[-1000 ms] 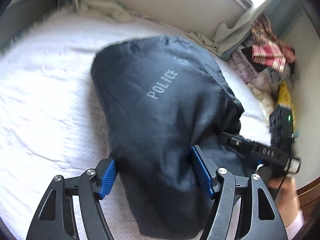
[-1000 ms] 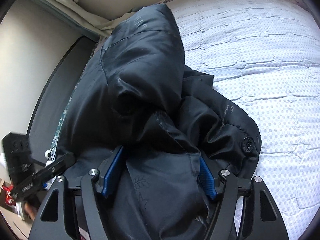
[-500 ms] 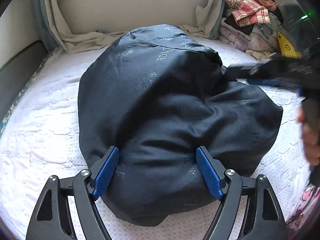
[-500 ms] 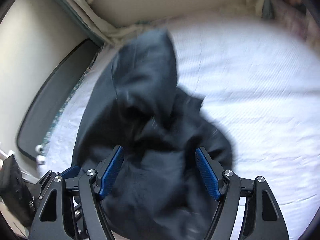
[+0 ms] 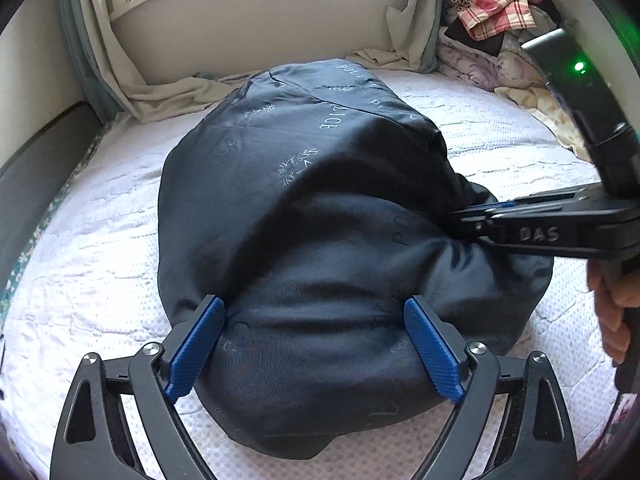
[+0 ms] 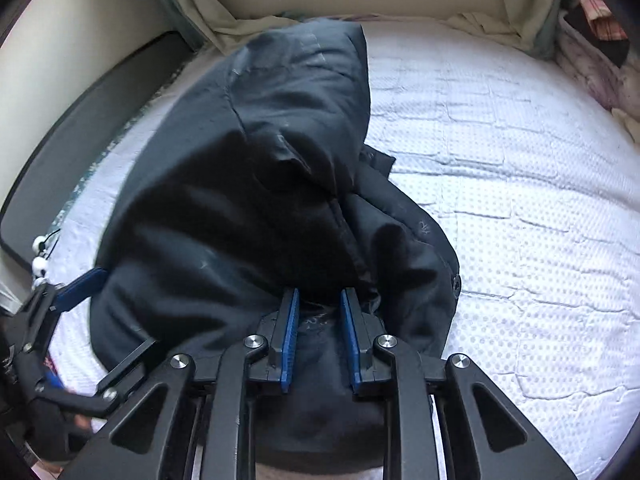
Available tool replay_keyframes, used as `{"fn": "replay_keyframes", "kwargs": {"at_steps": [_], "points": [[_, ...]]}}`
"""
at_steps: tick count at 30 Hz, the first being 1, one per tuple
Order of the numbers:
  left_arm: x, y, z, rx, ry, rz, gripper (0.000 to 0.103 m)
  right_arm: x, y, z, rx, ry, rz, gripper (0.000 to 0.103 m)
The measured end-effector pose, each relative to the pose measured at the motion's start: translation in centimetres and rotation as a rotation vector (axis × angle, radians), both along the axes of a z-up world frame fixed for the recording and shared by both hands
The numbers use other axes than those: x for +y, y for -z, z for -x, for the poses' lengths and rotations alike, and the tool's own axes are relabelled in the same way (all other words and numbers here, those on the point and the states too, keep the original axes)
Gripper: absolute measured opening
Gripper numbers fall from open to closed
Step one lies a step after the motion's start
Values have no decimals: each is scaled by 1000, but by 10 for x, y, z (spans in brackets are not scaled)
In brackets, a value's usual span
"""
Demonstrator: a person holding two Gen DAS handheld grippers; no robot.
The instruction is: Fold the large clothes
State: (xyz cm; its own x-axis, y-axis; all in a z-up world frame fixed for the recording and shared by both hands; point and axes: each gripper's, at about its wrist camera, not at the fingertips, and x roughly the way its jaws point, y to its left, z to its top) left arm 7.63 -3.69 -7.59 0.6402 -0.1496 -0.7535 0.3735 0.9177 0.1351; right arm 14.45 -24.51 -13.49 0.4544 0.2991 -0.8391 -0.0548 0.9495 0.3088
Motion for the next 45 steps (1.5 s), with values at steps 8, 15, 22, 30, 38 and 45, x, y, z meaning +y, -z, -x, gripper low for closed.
{"fn": "replay_keyframes", "kwargs": {"at_steps": [8, 15, 22, 30, 38, 45], "points": [[-5, 4, -3, 2, 4, -17, 97, 16, 21, -17, 7, 17, 29, 17], [-6, 6, -6, 0, 4, -25, 98, 22, 23, -7, -10, 29, 59, 17], [7, -6, 3, 4, -38, 4, 101, 16, -3, 3, -32, 43, 46, 35], [36, -26, 32, -35, -159, -30, 102, 10, -59, 64, -125, 110, 15, 86], [43, -30, 85, -83, -187, -55, 102, 35, -71, 144, -174, 132, 96, 91], [52, -22, 114, -52, -205, -5, 102, 39, -60, 172, -135, 150, 100, 91]]}}
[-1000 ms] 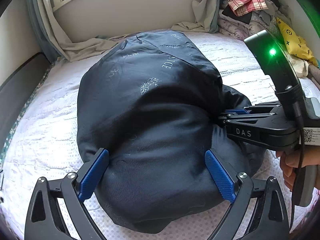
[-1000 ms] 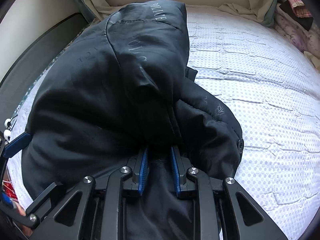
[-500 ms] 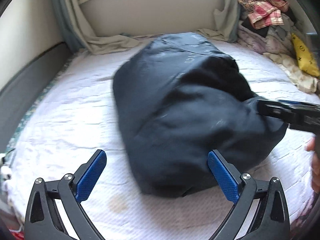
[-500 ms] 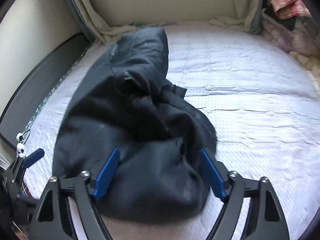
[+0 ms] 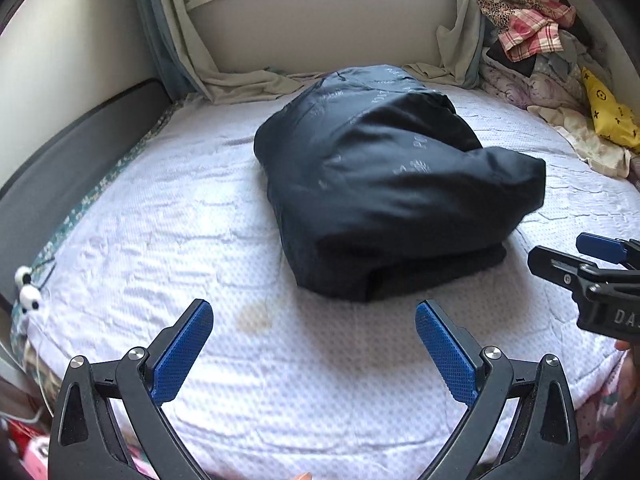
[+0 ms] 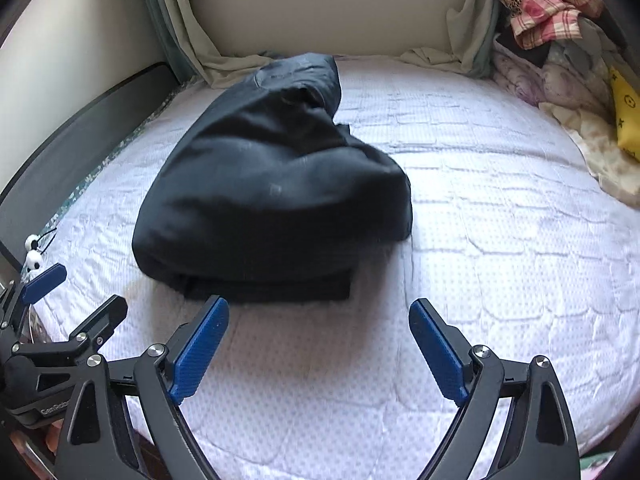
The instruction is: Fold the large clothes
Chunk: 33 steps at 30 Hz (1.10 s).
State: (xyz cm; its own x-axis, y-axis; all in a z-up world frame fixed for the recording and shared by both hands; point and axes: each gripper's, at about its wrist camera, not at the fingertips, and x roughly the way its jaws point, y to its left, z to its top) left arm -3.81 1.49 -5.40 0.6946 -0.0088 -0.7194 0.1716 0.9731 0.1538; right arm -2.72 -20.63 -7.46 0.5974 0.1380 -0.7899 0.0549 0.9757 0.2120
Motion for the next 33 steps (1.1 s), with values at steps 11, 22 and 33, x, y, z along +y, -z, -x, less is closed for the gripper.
{"fn": "replay_keyframes", "kwargs": {"at_steps": [11, 22, 33], "points": [[0, 2, 2, -2, -12, 23, 102, 0, 1, 12, -20, 31, 29, 91], [-3, 6, -1, 7, -17, 23, 102, 0, 2, 12, -23, 19, 40, 91], [-6, 10, -4, 15, -22, 23, 102, 1, 5, 10, -17, 20, 43, 91]]}}
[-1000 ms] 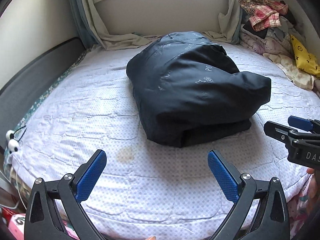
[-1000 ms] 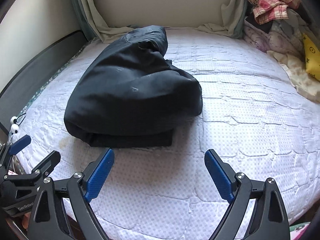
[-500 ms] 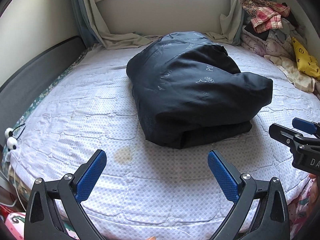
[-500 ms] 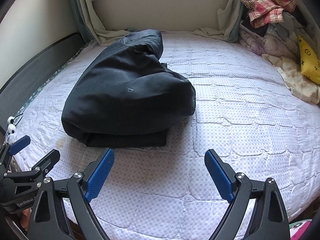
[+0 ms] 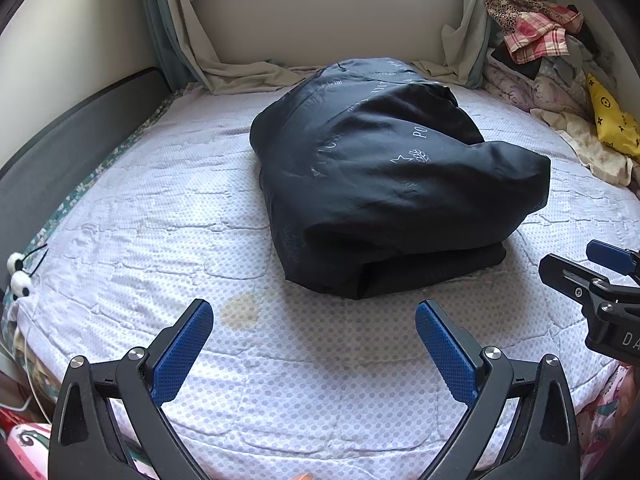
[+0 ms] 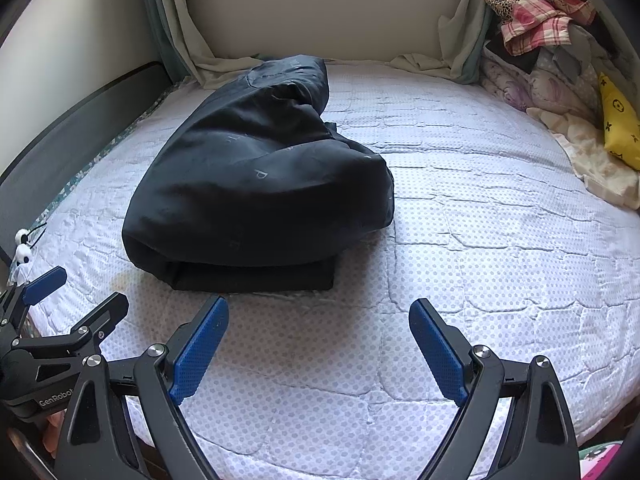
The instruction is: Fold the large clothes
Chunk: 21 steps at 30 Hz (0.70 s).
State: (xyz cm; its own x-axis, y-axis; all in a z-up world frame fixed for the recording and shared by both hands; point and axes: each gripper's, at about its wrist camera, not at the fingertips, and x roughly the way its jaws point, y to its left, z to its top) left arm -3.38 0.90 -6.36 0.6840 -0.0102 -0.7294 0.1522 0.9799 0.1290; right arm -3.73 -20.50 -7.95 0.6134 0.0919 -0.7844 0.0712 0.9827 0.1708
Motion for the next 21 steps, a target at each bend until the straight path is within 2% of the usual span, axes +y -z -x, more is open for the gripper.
{"fn": "replay_keyframes", "kwargs": {"at_steps": [21], "points": [[-3, -3, 1, -16, -4, -8, 102, 3, 3, 1, 1, -7, 4, 91]]}}
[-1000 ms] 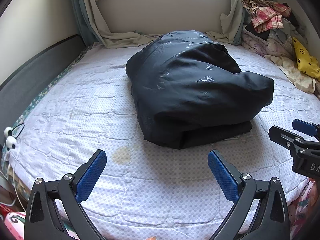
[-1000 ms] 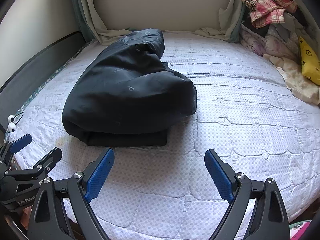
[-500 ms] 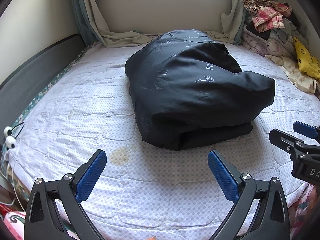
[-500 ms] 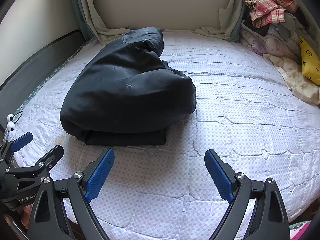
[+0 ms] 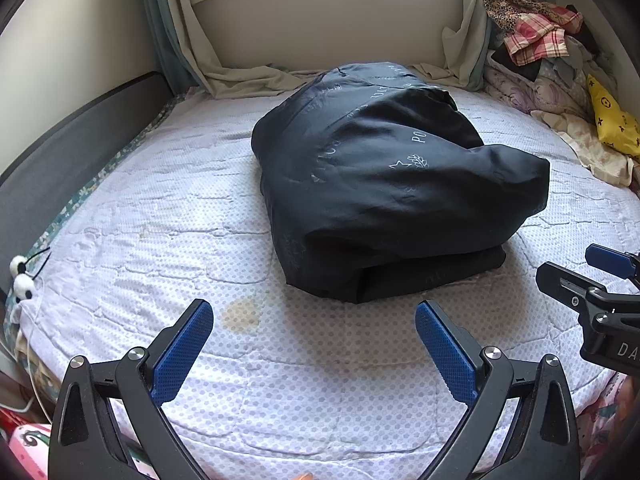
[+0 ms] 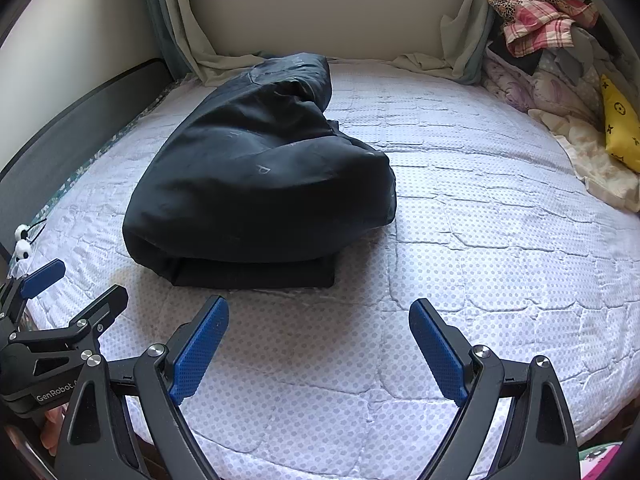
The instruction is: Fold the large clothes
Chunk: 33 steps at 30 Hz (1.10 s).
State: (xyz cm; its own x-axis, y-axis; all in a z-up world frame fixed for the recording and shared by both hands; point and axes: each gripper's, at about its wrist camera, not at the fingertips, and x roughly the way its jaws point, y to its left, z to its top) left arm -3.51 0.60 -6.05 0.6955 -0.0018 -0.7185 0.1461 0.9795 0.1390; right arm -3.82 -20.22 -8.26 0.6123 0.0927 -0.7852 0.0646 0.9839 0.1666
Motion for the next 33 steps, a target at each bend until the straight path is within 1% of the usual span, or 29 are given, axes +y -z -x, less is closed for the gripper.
{"fn": "replay_keyframes", "kwargs": {"at_steps": [33], "points": [[0, -4, 0, -13, -7, -4, 102, 1, 0, 1, 1, -1, -2, 91]]}}
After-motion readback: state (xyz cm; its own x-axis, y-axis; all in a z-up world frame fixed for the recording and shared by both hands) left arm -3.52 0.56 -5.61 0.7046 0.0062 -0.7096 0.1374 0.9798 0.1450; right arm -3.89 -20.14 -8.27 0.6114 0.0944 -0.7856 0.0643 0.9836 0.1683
